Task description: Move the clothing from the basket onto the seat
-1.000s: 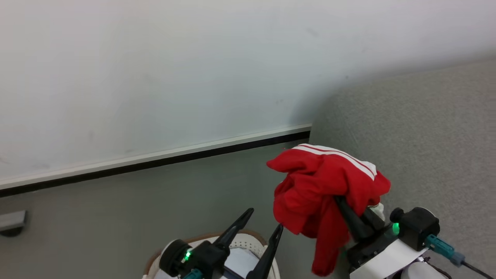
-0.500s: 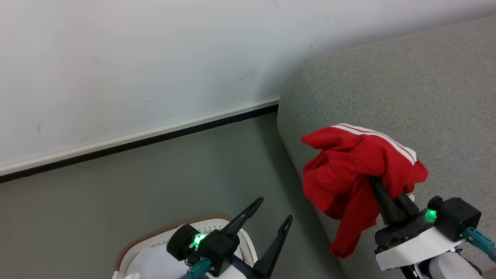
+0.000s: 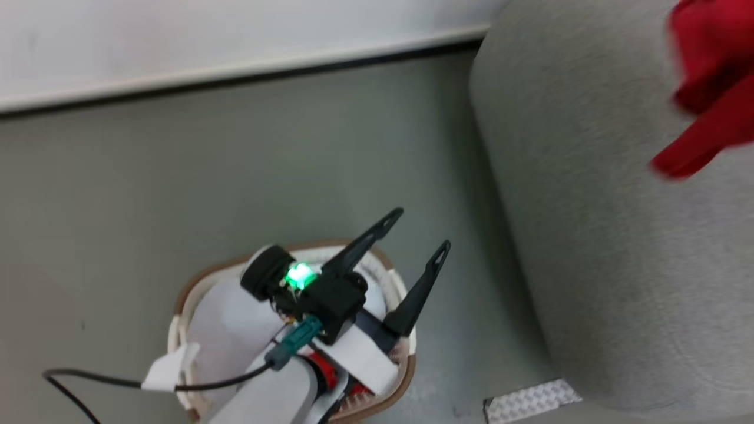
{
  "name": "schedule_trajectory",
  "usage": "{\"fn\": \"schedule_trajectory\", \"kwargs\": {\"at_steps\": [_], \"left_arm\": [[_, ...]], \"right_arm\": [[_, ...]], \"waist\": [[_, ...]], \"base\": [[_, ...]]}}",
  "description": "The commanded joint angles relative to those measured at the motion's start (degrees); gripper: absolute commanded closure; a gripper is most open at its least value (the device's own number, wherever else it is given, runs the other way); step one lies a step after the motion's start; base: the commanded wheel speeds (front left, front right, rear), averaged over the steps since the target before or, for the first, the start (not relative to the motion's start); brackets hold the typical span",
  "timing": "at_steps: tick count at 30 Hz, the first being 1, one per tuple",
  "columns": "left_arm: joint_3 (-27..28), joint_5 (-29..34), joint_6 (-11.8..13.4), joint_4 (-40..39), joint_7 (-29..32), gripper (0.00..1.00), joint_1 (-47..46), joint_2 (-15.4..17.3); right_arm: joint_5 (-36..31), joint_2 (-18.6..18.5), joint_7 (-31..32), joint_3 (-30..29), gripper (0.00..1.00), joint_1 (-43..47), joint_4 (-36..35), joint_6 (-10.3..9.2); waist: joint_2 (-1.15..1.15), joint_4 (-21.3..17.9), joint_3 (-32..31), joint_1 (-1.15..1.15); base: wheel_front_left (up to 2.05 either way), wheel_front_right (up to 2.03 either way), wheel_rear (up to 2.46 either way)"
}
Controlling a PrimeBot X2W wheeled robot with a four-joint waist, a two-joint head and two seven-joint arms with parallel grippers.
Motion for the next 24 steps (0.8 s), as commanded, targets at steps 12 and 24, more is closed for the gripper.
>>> {"fn": "schedule_trajectory", "kwargs": {"at_steps": [12, 24], "left_arm": [[1.8, 1.3, 0.9, -1.7, -0.2, 0.00, -5.2, 0.9], [2.6, -0.3, 2.5, -2.9, -0.6, 0.00, -1.5, 2.5]], "right_arm": [[-5.4, -15.0, 5.8, -20.7, 1.00, -27.1, 17.1, 0.04], [-15.0, -14.6, 2.6, -36.4, 1.00, -27.8, 38.7, 0.04]], "waist": [[0.00, 13.8, 18.1, -0.02], [0.00, 17.1, 19.9, -0.02]], "base": [[0.00, 0.00, 0.00], [0.00, 0.00, 0.00]]}}
